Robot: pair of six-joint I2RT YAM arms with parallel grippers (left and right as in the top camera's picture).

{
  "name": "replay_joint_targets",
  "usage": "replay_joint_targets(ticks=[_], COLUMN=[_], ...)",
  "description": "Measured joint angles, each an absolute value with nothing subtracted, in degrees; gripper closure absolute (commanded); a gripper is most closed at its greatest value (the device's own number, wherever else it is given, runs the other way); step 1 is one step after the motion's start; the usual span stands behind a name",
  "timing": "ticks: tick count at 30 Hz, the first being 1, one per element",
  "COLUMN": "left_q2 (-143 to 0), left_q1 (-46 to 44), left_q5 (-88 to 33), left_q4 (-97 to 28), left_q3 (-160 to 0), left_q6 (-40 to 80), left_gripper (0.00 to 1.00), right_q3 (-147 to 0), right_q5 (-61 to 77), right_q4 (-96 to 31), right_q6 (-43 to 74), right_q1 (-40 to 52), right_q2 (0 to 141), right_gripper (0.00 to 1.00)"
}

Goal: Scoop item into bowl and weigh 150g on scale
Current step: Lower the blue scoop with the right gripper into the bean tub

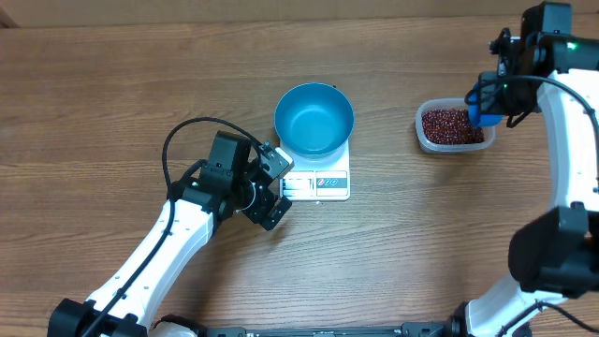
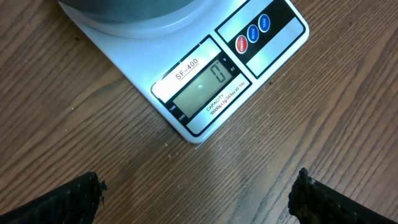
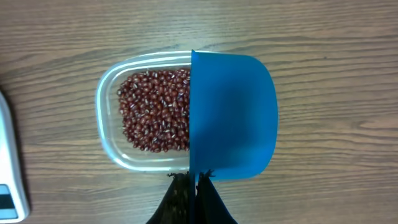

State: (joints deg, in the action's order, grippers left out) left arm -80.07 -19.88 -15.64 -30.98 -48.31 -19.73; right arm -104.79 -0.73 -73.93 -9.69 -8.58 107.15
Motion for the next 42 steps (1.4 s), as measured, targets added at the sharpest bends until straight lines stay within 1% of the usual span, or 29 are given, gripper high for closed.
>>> replay_joint_targets(ticks=[10, 23, 32, 42], left_q2=[-80.1, -80.1, -80.1, -80.1], left_q1=[-19.9, -19.9, -19.9, -19.9], left_q5=[-15.6, -15.6, -15.6, -15.6], left_q4=[-31.0, -31.0, -31.0, -31.0], left_q3=[-48.3, -48.3, -48.3, -48.3], left_q6=[-19.7, -19.7, -19.7, -19.7], left_gripper=[0.01, 0.01, 0.01, 0.0], right_q3=[-103.2, -99.8, -98.0, -97.8], right_q5=[-2.2, -5.4, -5.2, -1.5], right_q4=[-70.8, -69.6, -71.0, -73.2], right_q6=[-9.4, -7.9, -6.7, -7.5], right_q1=[-8.4, -5.8, -5.5, -4.7], right_q2=[110.0, 111.2, 111.2, 111.2], right_gripper=[0.96, 0.96, 0.96, 0.96])
